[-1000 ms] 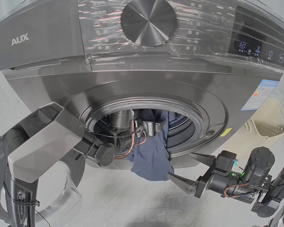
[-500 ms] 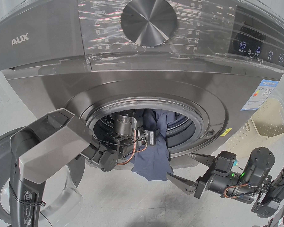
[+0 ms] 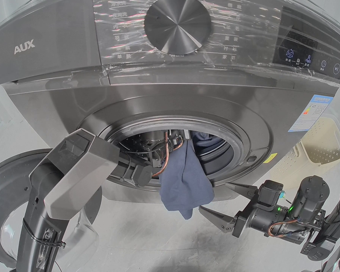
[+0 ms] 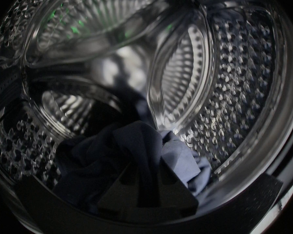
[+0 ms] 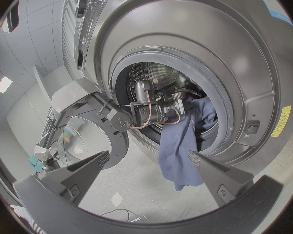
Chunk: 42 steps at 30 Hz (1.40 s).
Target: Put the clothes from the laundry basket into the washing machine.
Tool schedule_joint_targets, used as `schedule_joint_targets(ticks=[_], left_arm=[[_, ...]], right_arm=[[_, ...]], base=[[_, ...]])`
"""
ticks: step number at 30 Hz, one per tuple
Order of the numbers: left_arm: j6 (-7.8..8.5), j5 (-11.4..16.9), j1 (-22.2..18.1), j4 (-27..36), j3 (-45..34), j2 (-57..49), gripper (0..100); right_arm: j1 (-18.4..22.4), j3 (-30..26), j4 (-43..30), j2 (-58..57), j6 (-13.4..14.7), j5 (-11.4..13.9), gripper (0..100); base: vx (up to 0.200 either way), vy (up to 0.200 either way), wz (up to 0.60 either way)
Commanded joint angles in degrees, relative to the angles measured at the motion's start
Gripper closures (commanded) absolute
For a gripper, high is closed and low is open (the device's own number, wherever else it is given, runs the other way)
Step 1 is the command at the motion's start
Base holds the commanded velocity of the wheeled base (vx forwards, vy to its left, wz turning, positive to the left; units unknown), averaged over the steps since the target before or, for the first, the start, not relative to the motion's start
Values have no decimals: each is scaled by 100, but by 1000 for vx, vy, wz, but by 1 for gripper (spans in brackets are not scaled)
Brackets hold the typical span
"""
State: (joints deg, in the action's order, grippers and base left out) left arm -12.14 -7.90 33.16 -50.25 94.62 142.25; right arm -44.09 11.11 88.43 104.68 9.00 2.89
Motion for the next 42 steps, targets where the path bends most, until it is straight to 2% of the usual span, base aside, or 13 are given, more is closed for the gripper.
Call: schedule_joint_targets(ticks=[1, 6, 7, 11, 14, 16, 17, 20, 27, 30, 31, 37, 42], left_arm=[[-34, -282, -125, -275, 1023, 637, 100], [-51, -282, -73, -266, 1032, 637, 100], [-51, -282, -73, -248, 1023, 620, 0], [-113, -282, -46, -196, 619, 365, 0], [-148, -203, 103, -55, -216, -84, 0], [-148, -203, 103, -55, -216, -84, 0], [-139, -45, 217, 182, -990, -479, 0], [-131, 69, 279, 367, -1526, -681, 0], [-69, 175, 244, 507, -1851, -620, 0], [45, 175, 173, 463, -1737, -382, 0], [54, 184, 165, 463, -1684, -374, 100], [-7, 140, 165, 393, -1209, -259, 100], [-201, -54, 112, 349, -726, -136, 100]], right_arm=[[6, 6, 8, -18, -3, 1, 0], [6, -3, 8, -9, -3, 1, 0], [6, -3, 8, -9, -3, 1, 0], [6, -3, 8, -9, -3, 10, 0], [15, -3, 8, 0, -3, 10, 0], [15, -3, 8, 0, -3, 10, 0], [15, -3, 8, 0, -3, 10, 0], [6, -3, 8, 0, -3, 10, 0], [6, 6, 8, -18, -3, 1, 0], [6, 41, 8, -27, -3, 1, 0], [-3, 50, 8, -27, -3, 1, 0], [-38, 58, 8, -27, -3, 1, 0], [-117, 129, 8, -115, 6, 1, 0]], base=[[0, 0, 0], [0, 0, 0], [0, 0, 0], [0, 0, 0], [0, 0, 0], [0, 0, 0], [0, 0, 0], [0, 0, 0], [0, 0, 0], [0, 0, 0], [0, 0, 0], [0, 0, 0], [0, 0, 0]])
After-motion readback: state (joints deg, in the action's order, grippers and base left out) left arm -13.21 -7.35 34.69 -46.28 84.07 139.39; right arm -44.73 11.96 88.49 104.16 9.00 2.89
